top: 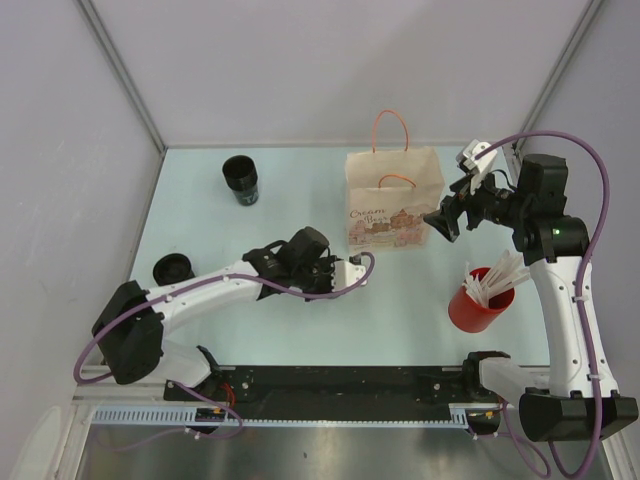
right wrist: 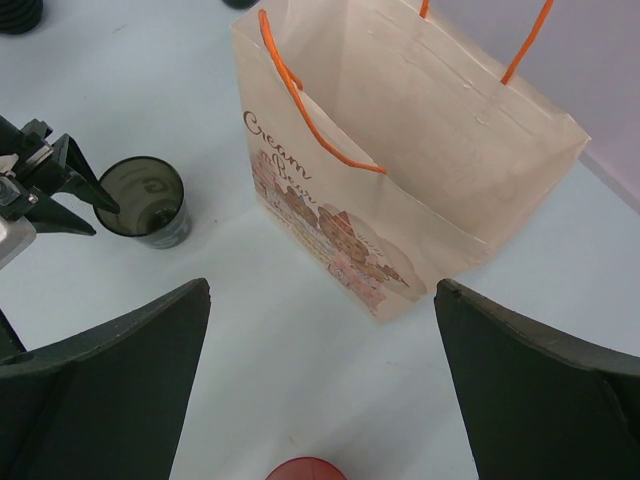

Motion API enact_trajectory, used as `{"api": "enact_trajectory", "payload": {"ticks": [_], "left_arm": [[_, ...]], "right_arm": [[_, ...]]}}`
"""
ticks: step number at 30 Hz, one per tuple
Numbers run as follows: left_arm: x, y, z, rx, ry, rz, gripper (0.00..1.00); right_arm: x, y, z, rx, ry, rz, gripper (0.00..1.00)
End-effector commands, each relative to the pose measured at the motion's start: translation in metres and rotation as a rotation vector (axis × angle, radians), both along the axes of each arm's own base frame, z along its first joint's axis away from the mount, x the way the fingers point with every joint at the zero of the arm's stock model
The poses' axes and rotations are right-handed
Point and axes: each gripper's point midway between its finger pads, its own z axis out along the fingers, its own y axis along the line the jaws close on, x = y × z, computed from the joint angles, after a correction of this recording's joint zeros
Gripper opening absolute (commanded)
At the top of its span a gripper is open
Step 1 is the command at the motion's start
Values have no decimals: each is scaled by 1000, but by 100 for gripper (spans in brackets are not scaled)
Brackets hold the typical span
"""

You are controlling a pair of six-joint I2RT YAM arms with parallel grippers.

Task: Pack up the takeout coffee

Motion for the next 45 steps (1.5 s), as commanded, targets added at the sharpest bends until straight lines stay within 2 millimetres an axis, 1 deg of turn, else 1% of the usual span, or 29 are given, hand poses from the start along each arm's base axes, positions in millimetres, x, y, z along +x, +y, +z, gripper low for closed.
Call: {"api": "enact_trajectory", "payload": {"ticks": [1, 4, 5, 7, 8, 10, 11, 12, 13, 14, 15, 16, 18, 19, 20, 24, 25, 26, 27, 29, 31, 33, 34, 36, 37, 39, 40, 43, 45], "left_arm": [[2, -4, 22, -35, -49, -30, 44], [2, -3, 32, -38, -51, -34, 51], [4, -4, 43, -61, -60, -36, 54], [5, 0, 53, -69, -55, -29, 63], [8, 2, 68, -98, -67, -25, 74], [10, 9, 81, -115, -73, -9, 86], [17, 16, 91, -136, -76, 22, 94], [19, 23, 105, -163, -96, 42, 99], [21, 28, 112, -176, -101, 58, 99], [28, 42, 115, -175, -104, 102, 99], [30, 51, 126, -194, -133, 131, 99], [31, 61, 127, -197, -141, 161, 99], [45, 88, 131, -185, -179, 281, 99], [46, 100, 138, -195, -213, 326, 100], [50, 115, 132, -182, -215, 396, 99], [56, 167, 132, -167, -267, 612, 99], [54, 178, 131, -165, -266, 651, 99], [58, 195, 130, -159, -265, 721, 99], [54, 206, 125, -141, -237, 755, 99], [53, 227, 127, -160, -224, 824, 99], [51, 249, 123, -141, -220, 898, 99], [48, 263, 115, -102, -212, 945, 99], [45, 274, 104, -72, -186, 982, 99], [42, 286, 91, -32, -167, 1022, 100], [37, 296, 79, -3, -140, 1058, 100], [32, 307, 69, 25, -123, 1098, 99], [28, 315, 60, 46, -106, 1129, 99], [23, 331, 46, 78, -68, 1180, 94], [22, 337, 41, 80, -51, 1199, 92]], "right_arm": [[-1, 1, 9, 11, -35, 12, 100], [-1, 1, 9, 12, -33, 13, 100], [-2, 1, 8, 13, -31, 15, 100], [-1, 1, 8, 11, -31, 14, 100], [-1, 1, 8, 10, -31, 13, 100], [-1, 0, 8, 10, -33, 13, 100], [-2, 1, 9, 12, -34, 17, 100], [-3, 2, 9, 15, -34, 24, 100], [-3, 3, 9, 18, -34, 26, 100], [-3, 4, 10, 21, -33, 30, 100], [-3, 4, 9, 22, -30, 32, 100], [-3, 4, 10, 23, -33, 32, 100], [-4, 5, 10, 25, -32, 36, 100], [-4, 4, 10, 25, -30, 35, 100], [-3, 5, 10, 26, -31, 35, 100], [-4, 7, 10, 38, -23, 43, 100], [-4, 6, 11, 39, -25, 41, 100], [-3, 7, 11, 41, -26, 40, 100], [-4, 7, 12, 43, -25, 41, 100], [-4, 7, 12, 45, -27, 43, 100], [-3, 8, 10, 42, -19, 46, 100], [-2, 10, 6, 39, -8, 53, 100], [-2, 11, 5, 37, -4, 58, 100], [-2, 16, 3, 34, 3, 71, 100], [-2, 17, 3, 33, 3, 77, 100], [-1, 20, 0, 31, 12, 84, 100], [-1, 20, -1, 30, 17, 85, 100], [1, 22, -6, 27, 32, 88, 100], [2, 23, -7, 27, 40, 89, 100]]}}
